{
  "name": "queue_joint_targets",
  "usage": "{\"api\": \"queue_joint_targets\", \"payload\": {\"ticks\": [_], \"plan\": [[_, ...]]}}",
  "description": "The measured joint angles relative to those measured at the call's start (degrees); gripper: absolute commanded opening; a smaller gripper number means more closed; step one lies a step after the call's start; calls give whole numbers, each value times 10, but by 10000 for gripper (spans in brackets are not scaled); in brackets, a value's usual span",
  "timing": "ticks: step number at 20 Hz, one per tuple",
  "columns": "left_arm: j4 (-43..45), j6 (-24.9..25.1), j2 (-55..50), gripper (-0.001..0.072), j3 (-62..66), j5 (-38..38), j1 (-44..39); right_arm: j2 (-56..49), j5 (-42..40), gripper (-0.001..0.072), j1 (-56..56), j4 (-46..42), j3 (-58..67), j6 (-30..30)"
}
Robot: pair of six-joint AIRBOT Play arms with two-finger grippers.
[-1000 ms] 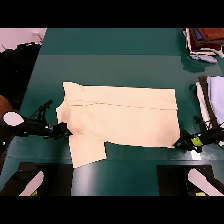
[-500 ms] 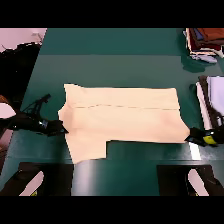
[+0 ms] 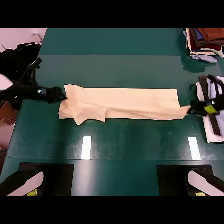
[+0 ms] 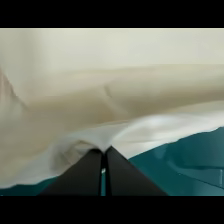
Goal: Fold the shirts.
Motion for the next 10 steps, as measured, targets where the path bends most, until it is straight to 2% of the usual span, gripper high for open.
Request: {"api": "queue_joint_targets", "payload": {"ticks": [7,8,9,10], "plan": [[-1,32,-185,26,129,86,-13,-186,-31,16,32,5,178,2],[-2,34,-197,161,137,92,-13,-206,-30,17,32,11,197,2],[0,34,-207,495,143,97,-13,-226,-33,51,31,21,216,2],[1,35,-214,673,148,103,-13,-242,-35,284,28,33,231,2]]}}
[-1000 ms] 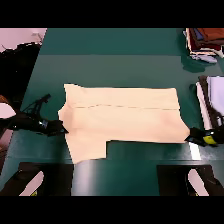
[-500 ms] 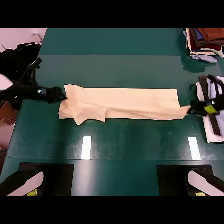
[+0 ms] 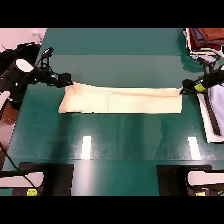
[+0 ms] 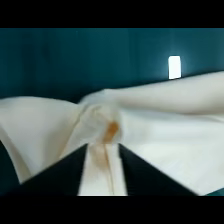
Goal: Fold the shirts.
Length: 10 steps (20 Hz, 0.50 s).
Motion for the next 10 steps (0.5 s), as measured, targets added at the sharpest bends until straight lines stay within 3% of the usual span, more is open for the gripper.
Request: {"api": "queue_joint_targets", "payload": {"ticks": [1,4,5,6,7,8,10], "plan": [[0,-1,-5,677,4,2,0,-15,-5,418,-4,19,14,-2],[-3,-3,-12,673,17,-3,-2,-40,-6,440,-23,77,37,-25],[-3,-5,-12,522,23,-12,-1,-44,-2,440,-33,90,41,-33],[-5,-6,-12,270,26,-23,-1,-47,7,440,-44,101,43,-42],[-9,-7,-13,87,28,-37,-2,-49,21,441,-59,108,43,-49],[-12,-8,-13,23,30,-48,-2,-50,28,454,-73,113,40,-55],[-18,-8,-14,24,33,-66,-10,-52,44,496,-105,122,21,-64]]}}
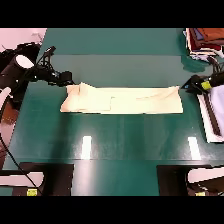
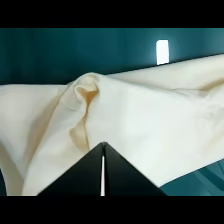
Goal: Fold the shirts.
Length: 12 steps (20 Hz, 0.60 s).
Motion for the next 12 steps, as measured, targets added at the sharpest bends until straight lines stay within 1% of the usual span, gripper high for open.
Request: {"api": "queue_joint_targets", "payload": {"ticks": [1,2,5,8,9,10,11,12], "plan": [[-3,0,0,24,1,-5,-7,-1,2,562,-16,2,-16,-5],[-8,0,0,24,1,-8,-18,-2,3,576,-31,4,-35,-11],[-12,-2,-3,23,2,3,-59,-6,-3,576,-55,26,-87,-37],[-14,-10,-9,23,3,43,-105,-22,-11,570,-56,71,-118,-59],[-15,-17,-13,23,6,57,-120,-28,-13,524,-50,88,-123,-65],[-15,-23,-20,23,10,68,-133,-34,-16,373,-42,102,-127,-71],[-16,-27,-28,23,15,75,-145,-38,-25,145,-34,105,-130,-78],[-18,-31,-39,23,22,82,-157,-41,-35,17,-25,106,-131,-85]]}}
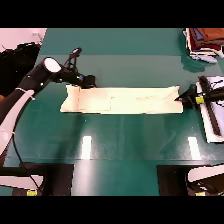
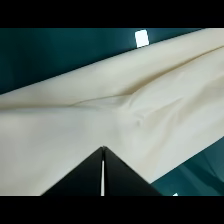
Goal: Fold the shirts.
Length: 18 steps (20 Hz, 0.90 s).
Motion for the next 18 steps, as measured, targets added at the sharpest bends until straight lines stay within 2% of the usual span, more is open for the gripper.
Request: {"api": "queue_joint_targets", "payload": {"ticks": [3,7,13,18], "plan": [[-15,-5,-38,23,28,10,-34,-3,-3,14,24,23,20,-27],[-27,-8,-103,23,85,14,-80,16,37,15,59,66,88,-40],[-36,-24,-178,23,137,12,-114,89,55,15,143,93,211,-11],[-50,-28,-204,23,146,7,-123,110,54,15,232,98,298,11]]}}
